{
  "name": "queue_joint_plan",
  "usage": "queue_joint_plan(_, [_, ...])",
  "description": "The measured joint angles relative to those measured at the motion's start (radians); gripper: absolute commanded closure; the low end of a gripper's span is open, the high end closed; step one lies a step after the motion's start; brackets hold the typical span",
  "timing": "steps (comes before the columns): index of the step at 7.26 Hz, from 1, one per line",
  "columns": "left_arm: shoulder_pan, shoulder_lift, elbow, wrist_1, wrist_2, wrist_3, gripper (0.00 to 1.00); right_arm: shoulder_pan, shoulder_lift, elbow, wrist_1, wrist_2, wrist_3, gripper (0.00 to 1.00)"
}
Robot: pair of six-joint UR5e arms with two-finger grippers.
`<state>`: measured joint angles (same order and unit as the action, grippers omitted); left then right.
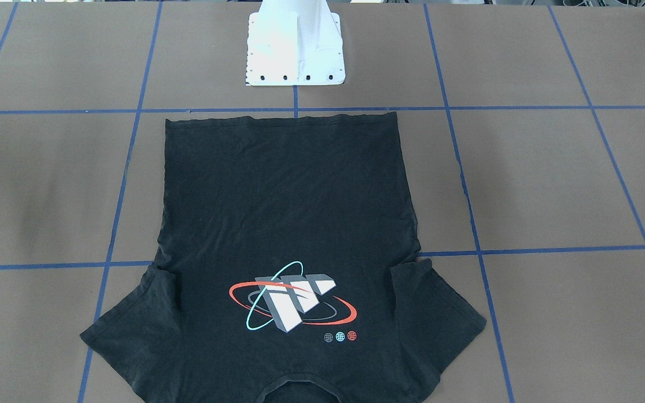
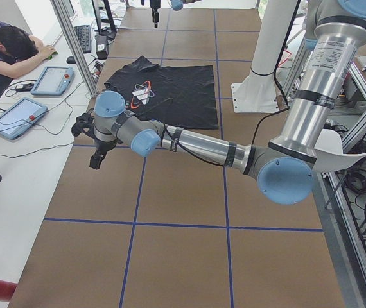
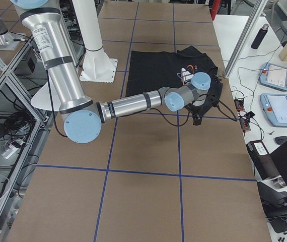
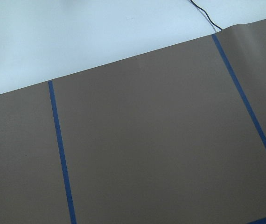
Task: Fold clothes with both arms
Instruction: 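Move the right gripper to the sleeve farthest from the robot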
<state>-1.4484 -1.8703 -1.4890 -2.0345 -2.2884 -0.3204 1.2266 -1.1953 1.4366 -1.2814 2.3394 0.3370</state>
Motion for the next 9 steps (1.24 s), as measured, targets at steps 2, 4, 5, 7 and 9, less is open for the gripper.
queue_joint_plan(2, [0.003, 0.009, 0.026, -0.117, 0.001, -0.124, 0.01, -0.079, 0.069, -0.152, 0.207, -0.038, 0.158, 0.0])
queue_joint_plan(4, [0.004, 0.007, 0.034, -0.142, 0.0, -0.15, 0.01, -0.162, 0.158, -0.362, 0.47, -0.115, 0.352, 0.02])
queue_joint_plan(5, [0.004, 0.005, 0.037, -0.144, 0.0, -0.152, 0.01, -0.182, 0.203, -0.436, 0.517, -0.136, 0.384, 0.05])
queue_joint_plan(7, [0.005, 0.002, 0.037, -0.145, 0.0, -0.153, 0.01, -0.197, 0.262, -0.521, 0.537, -0.167, 0.393, 0.08])
queue_joint_plan(9, [0.005, 0.002, 0.037, -0.145, 0.0, -0.153, 0.01, -0.2, 0.272, -0.542, 0.538, -0.179, 0.377, 0.17])
